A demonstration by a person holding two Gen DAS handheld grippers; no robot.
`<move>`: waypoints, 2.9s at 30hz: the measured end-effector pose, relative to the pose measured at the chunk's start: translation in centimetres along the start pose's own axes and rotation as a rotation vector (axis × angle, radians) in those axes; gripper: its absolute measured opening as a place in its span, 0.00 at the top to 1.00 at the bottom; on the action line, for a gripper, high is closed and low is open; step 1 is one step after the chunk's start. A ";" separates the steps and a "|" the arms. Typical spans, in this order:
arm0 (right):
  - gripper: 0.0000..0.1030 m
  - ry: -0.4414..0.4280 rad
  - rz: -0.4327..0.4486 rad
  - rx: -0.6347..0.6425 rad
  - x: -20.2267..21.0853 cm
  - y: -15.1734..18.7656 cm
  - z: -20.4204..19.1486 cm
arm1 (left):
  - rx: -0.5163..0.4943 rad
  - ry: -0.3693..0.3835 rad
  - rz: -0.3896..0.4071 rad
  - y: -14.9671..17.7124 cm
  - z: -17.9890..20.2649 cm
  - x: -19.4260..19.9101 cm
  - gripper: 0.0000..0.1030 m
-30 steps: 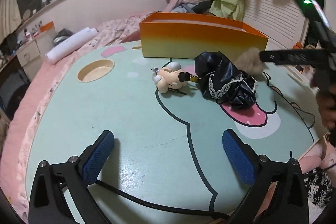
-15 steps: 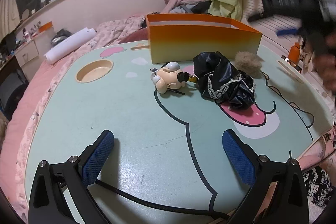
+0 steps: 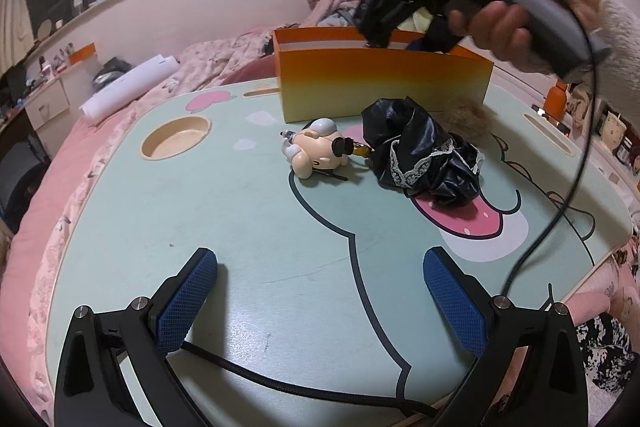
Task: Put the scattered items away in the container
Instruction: 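Reach into the box and grasp the pearl-bead charm with the right gripper, then carry the bead charm out and set it beside the black cloth, right gripper, then reach into the box and grasp the white fluffy pom-pom with the left gripper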
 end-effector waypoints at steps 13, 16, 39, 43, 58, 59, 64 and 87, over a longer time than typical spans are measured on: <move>0.65 0.211 0.038 0.267 -0.8 -0.4 -3.8 | 0.008 -0.001 0.002 0.0 0.1 0.0 0.00; 0.70 0.228 0.009 0.322 -1.8 -0.7 -4.2 | 0.010 -0.001 0.002 0.0 0.1 0.0 0.00; 0.90 -0.119 0.280 0.161 8.8 5.9 -1.6 | 0.059 -0.020 0.015 -0.2 0.0 -0.2 0.00; 0.89 -0.152 0.249 0.127 7.3 8.7 -0.8 | 0.061 -0.021 0.016 -0.1 -0.1 -0.2 0.00; 0.72 -0.054 0.389 0.086 5.8 16.8 1.6 | 0.068 -0.024 0.018 -0.1 -0.1 -0.3 0.00; 0.72 -0.032 0.397 0.086 5.6 17.7 1.7 | 0.069 -0.024 0.018 -0.1 -0.1 -0.3 0.00; 0.64 -0.001 0.434 0.080 4.3 20.2 2.1 | 0.071 -0.025 0.018 -0.1 -0.1 -0.3 0.00; 0.03 0.064 0.487 0.130 2.9 20.1 1.9 | 0.056 0.203 -0.201 -18.9 -1.8 0.0 0.00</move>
Point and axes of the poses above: each gripper's, at about its wrist camera, not at the fingertips, and x roughly against the way its jaws point, z to its right, y to its underside, the point moved 3 cm from there along -x, roughly the way its jaws point, and after that the axes turned 1 degree about z, right-handed, at the moved point
